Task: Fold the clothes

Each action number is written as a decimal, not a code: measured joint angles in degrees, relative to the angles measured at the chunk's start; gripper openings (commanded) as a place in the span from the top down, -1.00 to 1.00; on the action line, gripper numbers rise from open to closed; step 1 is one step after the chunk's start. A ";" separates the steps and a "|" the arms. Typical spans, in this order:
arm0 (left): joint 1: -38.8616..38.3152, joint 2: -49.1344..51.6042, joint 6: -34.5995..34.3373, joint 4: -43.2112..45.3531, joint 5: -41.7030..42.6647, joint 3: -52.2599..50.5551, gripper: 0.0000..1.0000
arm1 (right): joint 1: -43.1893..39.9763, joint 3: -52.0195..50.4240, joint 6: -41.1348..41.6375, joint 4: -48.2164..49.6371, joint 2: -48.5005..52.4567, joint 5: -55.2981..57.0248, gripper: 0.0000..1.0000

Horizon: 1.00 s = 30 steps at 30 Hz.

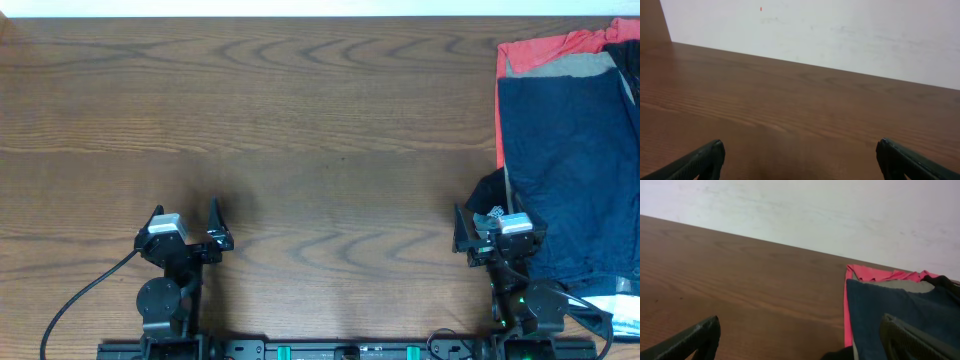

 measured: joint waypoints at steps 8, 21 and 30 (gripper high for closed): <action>0.00 0.00 -0.02 0.00 0.00 0.00 -0.96 | 0.00 0.00 0.00 0.00 0.00 0.00 -0.98; 0.00 0.00 0.00 0.00 0.00 0.00 -0.96 | 0.00 0.00 0.00 0.00 0.00 0.00 -0.99; 0.00 0.00 -0.52 0.00 0.00 0.00 -0.96 | 0.00 0.00 4.87 -0.07 0.00 0.00 -0.98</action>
